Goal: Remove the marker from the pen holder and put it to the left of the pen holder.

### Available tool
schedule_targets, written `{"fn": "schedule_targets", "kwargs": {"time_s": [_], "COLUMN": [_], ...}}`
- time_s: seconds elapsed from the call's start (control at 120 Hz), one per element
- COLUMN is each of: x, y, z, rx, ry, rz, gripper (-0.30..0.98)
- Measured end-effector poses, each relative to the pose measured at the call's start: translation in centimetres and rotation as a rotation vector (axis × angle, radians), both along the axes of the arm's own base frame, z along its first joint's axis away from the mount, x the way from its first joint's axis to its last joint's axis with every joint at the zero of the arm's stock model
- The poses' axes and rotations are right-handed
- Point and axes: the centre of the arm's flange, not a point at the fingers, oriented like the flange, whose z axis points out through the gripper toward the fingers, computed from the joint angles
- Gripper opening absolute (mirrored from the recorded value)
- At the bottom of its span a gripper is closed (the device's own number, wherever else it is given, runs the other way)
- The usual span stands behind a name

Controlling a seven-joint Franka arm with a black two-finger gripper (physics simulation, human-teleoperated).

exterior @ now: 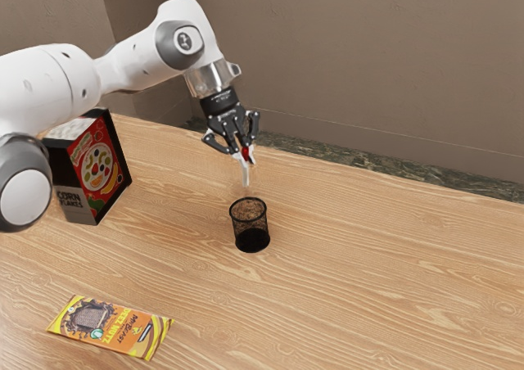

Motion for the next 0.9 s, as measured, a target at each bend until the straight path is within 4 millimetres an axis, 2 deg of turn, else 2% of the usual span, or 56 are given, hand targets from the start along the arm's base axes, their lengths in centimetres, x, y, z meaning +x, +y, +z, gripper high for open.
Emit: {"fn": "schedule_targets", "kwargs": {"time_s": [0.058, 0.142, 0.2, 0.342, 0.433, 0.567, 0.9], "x": [-0.5, -0.9, -1.1, -1.9, -2.6, -3.4, -4.4], "y": [1.4, 4.2, 6.3, 12.1, 14.3, 15.4, 16.7], "z": [1.2, 1.0, -0.7, -6.3, -9.2, -12.3, -16.0], "rx": [0.023, 0.055, 0.076, 0.095, 0.094, 0.105, 0.123], "ry": [0.0, 0.036, 0.092, 0.267, 0.362, 0.465, 0.575], "rz": [0.015, 0.052, 0.082, 0.159, 0.185, 0.195, 0.21], "gripper": [-0.1, -0.1, -0.1, -0.1, -0.1, -0.1, -0.1]}}
